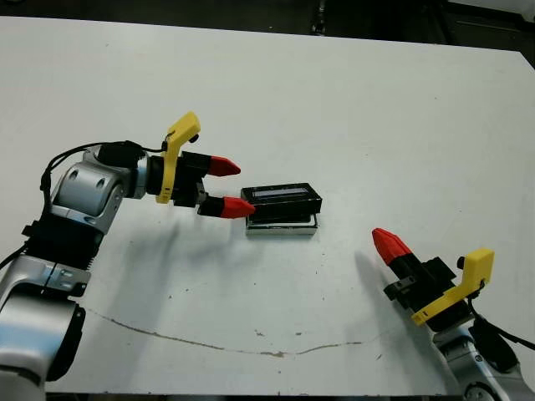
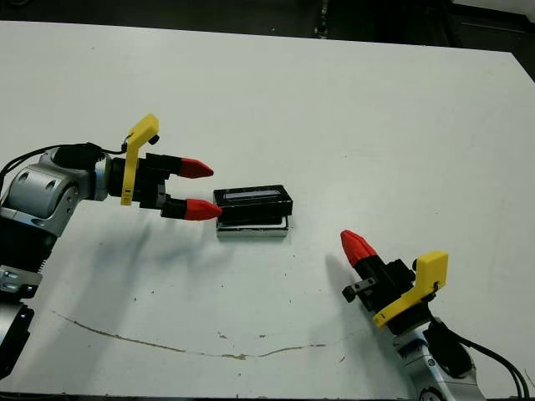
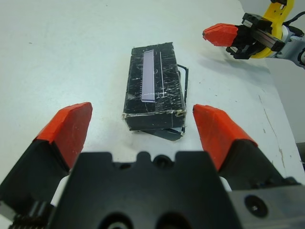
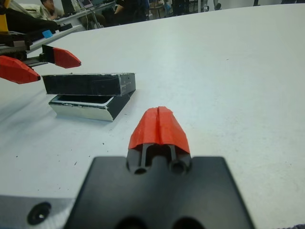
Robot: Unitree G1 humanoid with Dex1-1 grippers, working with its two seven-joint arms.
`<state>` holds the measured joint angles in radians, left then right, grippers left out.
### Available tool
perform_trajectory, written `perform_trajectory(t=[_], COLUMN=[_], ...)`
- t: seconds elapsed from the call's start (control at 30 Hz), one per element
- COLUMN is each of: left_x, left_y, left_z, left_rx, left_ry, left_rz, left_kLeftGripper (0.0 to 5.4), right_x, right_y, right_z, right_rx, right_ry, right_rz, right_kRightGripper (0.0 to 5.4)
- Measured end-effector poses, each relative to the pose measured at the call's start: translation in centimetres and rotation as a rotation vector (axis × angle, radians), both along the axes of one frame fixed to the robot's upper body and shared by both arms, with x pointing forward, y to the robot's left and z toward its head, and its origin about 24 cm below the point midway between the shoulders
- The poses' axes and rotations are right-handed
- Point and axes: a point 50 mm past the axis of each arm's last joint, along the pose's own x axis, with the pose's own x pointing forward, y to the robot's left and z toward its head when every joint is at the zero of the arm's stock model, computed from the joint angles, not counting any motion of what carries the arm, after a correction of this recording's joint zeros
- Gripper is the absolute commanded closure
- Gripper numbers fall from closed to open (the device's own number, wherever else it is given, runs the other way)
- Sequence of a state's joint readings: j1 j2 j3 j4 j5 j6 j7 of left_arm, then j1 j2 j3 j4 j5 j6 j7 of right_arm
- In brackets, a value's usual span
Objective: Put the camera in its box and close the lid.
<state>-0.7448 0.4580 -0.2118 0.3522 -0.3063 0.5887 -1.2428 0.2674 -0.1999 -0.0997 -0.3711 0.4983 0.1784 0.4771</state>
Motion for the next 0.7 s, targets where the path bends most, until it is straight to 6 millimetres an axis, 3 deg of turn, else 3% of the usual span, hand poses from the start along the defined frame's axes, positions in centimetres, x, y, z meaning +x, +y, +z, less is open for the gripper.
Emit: perform_trajectory(t=[0.7], left_x=[-0.13], left_y=[-1.0], left_z=[-0.55], left_rx=[0.003], left_ry=[0.014], left_rz=[-0.034], left_kLeftGripper=[0.01], right_x=[-0.07], right_y=[-0.08], right_z=[-0.03], right_rx=[0.003], right_ry=[-0.002], right_rz=[-0.012], right_kRightGripper=[5.4])
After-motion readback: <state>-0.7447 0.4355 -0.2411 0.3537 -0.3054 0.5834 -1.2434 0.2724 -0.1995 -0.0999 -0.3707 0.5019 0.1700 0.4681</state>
